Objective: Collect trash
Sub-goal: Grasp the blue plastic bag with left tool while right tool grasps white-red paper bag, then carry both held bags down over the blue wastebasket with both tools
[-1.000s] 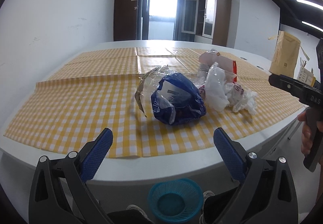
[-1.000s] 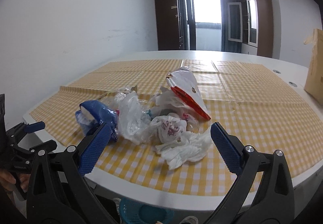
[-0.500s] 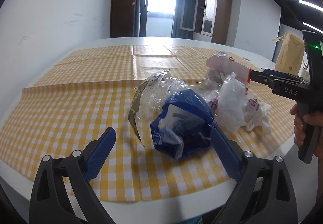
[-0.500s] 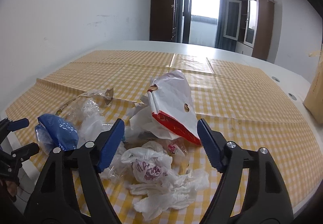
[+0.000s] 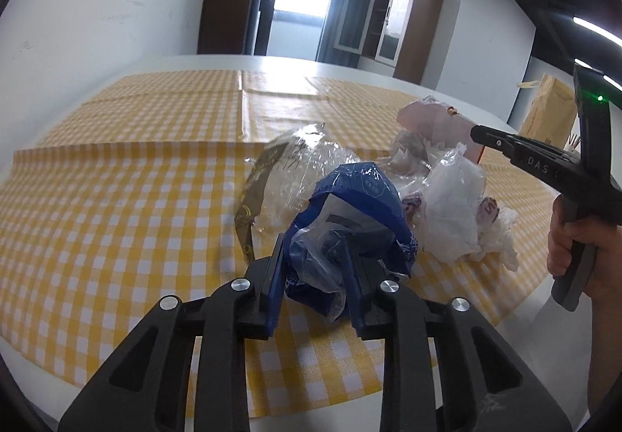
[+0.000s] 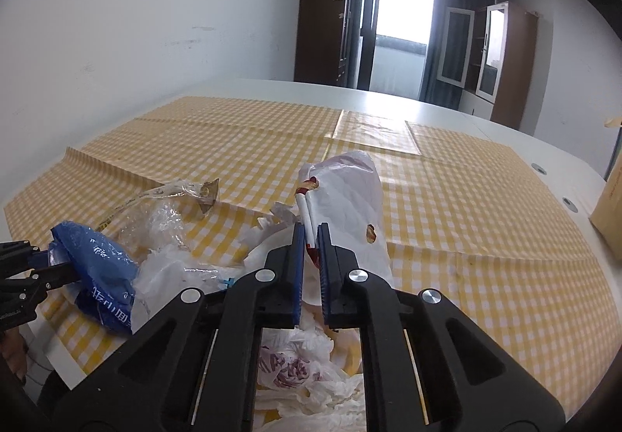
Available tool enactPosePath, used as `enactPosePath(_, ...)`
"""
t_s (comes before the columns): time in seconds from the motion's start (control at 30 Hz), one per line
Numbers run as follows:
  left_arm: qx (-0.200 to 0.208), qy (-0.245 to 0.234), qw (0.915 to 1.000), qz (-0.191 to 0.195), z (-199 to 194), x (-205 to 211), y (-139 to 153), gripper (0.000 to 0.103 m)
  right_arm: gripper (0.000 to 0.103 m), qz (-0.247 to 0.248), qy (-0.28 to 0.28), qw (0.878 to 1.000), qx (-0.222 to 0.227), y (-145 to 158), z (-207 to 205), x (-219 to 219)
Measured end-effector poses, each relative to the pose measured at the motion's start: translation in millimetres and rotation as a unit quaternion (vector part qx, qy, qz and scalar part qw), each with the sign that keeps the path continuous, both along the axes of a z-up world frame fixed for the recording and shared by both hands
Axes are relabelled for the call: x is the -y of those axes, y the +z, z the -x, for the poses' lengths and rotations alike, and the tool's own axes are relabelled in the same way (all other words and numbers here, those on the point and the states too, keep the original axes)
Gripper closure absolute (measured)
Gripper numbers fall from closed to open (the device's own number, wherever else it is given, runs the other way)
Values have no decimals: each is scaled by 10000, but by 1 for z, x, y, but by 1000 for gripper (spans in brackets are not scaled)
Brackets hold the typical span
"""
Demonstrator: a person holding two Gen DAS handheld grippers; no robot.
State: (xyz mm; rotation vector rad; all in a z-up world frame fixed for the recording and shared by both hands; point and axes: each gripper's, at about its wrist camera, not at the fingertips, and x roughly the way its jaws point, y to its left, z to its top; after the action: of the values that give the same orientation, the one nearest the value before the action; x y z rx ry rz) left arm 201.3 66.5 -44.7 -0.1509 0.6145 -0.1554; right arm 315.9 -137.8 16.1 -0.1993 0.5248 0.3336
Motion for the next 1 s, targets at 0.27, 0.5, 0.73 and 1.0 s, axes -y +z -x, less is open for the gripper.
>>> enactPosePath(0.27,315,-14,9995,80,20,9,14,79,101,-156,-75,9984,544,24,19,13)
enactPosePath(0.5,451,146,9989,43,46,17,32,79,101,-439,-281,9941,953,52,55,44)
enactPosePath(0.73,509,227,9983,161,71,21,39,79,102,-601,-386,9922,1022,64,100,66)
enactPosePath(1.0,610,152,9978,212,113,29,45,79,102,-769,-406,9929,807,60,155,72)
